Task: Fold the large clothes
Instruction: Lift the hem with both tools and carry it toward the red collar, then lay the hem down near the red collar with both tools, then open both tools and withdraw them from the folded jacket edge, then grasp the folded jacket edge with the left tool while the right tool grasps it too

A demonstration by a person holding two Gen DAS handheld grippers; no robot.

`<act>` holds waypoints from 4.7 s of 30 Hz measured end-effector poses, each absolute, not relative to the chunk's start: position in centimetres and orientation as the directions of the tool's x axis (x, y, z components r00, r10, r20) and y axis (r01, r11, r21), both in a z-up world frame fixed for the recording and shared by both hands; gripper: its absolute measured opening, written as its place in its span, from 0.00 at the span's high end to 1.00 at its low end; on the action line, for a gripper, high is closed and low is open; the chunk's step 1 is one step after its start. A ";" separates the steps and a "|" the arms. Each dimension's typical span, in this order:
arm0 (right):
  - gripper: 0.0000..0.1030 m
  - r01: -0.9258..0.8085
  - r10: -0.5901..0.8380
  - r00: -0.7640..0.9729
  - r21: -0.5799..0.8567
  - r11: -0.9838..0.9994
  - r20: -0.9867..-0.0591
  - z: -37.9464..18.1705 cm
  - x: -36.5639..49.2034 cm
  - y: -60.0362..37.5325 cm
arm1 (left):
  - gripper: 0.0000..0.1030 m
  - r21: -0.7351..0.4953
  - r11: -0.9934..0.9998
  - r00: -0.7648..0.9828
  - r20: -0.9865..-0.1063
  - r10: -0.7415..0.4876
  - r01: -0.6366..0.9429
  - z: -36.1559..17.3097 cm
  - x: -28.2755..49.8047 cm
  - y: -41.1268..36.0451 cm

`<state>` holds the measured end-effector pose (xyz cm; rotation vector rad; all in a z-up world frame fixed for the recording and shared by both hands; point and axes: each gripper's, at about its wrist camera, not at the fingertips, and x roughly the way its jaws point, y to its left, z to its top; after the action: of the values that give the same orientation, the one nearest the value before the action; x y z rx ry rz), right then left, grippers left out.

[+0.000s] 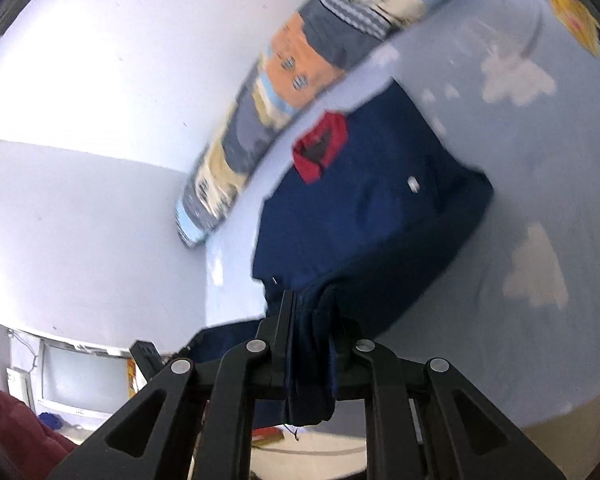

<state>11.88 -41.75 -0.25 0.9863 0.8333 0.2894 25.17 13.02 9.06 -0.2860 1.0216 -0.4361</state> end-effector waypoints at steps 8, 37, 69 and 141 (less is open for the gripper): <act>0.88 0.079 0.586 0.716 0.879 0.471 -0.378 2.7 19.4 -45.7 | 0.78 -0.398 0.912 0.552 -0.741 -0.382 0.096 11.0 30.5 11.8; 0.58 0.495 0.433 0.652 0.782 0.378 -0.622 -10.6 44.8 -52.6 | 0.49 -0.365 0.931 0.280 -0.896 -0.345 -0.020 -2.5 55.3 5.8; 0.74 0.420 0.184 0.465 0.398 0.815 -0.866 -10.4 45.9 -47.5 | 0.38 -0.177 0.960 0.302 -0.923 -0.238 0.218 -4.0 51.4 1.2; 0.75 0.314 0.166 0.461 0.335 0.888 -0.872 -8.2 32.6 -31.5 | 0.31 0.061 0.969 0.375 -0.926 -0.034 0.238 -5.1 38.6 0.9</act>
<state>32.58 -31.49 -8.21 0.4932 1.1007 -0.0958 38.63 0.85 -5.06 0.1958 1.1751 -0.1751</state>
